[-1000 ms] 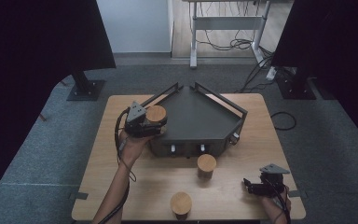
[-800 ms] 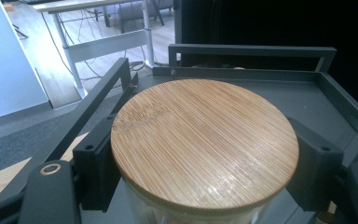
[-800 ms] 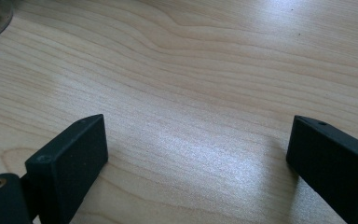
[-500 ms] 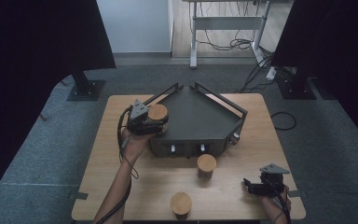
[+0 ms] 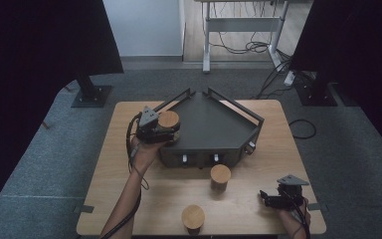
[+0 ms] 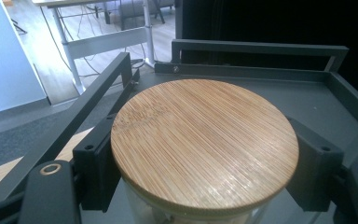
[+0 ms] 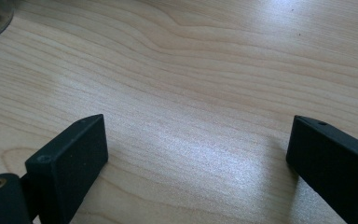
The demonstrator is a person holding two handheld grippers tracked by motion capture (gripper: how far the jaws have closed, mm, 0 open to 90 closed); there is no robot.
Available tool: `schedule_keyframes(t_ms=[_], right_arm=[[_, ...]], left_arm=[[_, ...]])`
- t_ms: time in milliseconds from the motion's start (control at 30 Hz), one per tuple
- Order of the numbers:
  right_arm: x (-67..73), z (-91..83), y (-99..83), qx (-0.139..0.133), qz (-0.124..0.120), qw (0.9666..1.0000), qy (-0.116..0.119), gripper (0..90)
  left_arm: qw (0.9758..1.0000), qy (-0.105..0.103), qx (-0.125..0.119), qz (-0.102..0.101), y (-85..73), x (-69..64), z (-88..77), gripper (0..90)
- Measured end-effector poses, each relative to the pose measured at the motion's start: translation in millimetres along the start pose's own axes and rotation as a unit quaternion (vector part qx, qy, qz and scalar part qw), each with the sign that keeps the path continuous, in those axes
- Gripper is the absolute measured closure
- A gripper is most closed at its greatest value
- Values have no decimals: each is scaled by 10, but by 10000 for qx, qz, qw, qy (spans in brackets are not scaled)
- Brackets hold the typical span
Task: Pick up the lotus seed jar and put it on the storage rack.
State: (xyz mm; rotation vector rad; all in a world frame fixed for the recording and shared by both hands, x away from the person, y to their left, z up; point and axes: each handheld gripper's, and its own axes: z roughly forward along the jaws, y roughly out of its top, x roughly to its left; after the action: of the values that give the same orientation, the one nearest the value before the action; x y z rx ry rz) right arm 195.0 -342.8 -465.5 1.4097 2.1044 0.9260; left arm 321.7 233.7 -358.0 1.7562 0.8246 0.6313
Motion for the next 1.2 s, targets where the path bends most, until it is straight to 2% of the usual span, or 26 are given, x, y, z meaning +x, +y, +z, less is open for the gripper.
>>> schedule_keyframes(t_ms=[467, 567, 767, 833, 900, 967, 1133, 1200], right_arm=[[-4, 1, 1, -1, -8, 10000, 8, 45], [-4, 1, 1, -1, -7, 10000, 8, 45], [-4, 1, 1, -1, -7, 10000, 9, 45], [-4, 1, 1, -1, -9, 10000, 9, 45], [-5, 1, 1, -1, -15, 10000, 13, 45], [-5, 1, 1, -1, -15, 10000, 13, 45], [-5, 1, 0, -1, -18, 10000, 14, 45], [-5, 1, 0, -2, -20, 10000, 16, 45]], left_arm=[[9999, -2, 169, -24, -49, -1, 99, 240], [9999, -21, 136, -88, -76, 22, 104, 239], [9999, -18, 138, -45, -78, 17, 108, 235], [9999, 112, 122, 32, -83, -22, 112, 198], [9997, 148, 181, -17, -60, -27, 133, 99], [9993, 278, 236, -16, -41, -60, 142, 50], [9991, 314, 287, -59, -48, -45, 141, 32], [9993, 285, 235, -73, -63, -37, 131, 32]])
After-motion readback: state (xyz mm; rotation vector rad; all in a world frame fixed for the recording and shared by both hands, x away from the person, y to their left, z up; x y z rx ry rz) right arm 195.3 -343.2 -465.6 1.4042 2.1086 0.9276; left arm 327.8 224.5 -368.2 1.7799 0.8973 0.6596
